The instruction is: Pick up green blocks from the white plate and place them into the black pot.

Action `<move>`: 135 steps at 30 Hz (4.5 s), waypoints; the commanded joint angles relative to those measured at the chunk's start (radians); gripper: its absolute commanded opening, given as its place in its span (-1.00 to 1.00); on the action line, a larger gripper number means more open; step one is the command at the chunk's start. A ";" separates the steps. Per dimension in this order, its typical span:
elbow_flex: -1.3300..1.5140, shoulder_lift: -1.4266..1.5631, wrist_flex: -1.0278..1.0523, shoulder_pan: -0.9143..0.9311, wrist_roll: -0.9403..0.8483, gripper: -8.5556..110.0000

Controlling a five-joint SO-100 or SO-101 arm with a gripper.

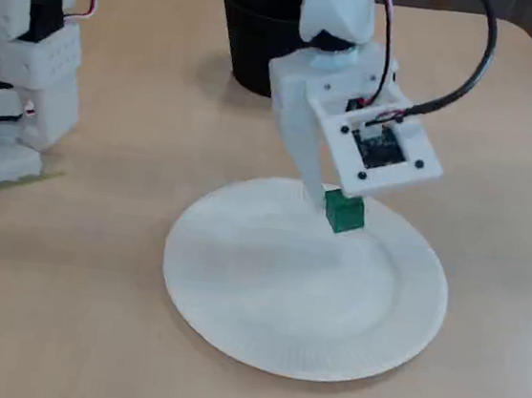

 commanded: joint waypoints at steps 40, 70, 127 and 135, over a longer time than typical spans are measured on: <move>-0.379 0.279 0.135 -0.830 0.474 -0.90; -0.356 0.114 0.167 -1.003 0.502 -0.18; 1.566 1.873 -0.342 -0.387 0.502 -0.87; 1.568 1.873 -0.345 -0.390 0.495 -0.89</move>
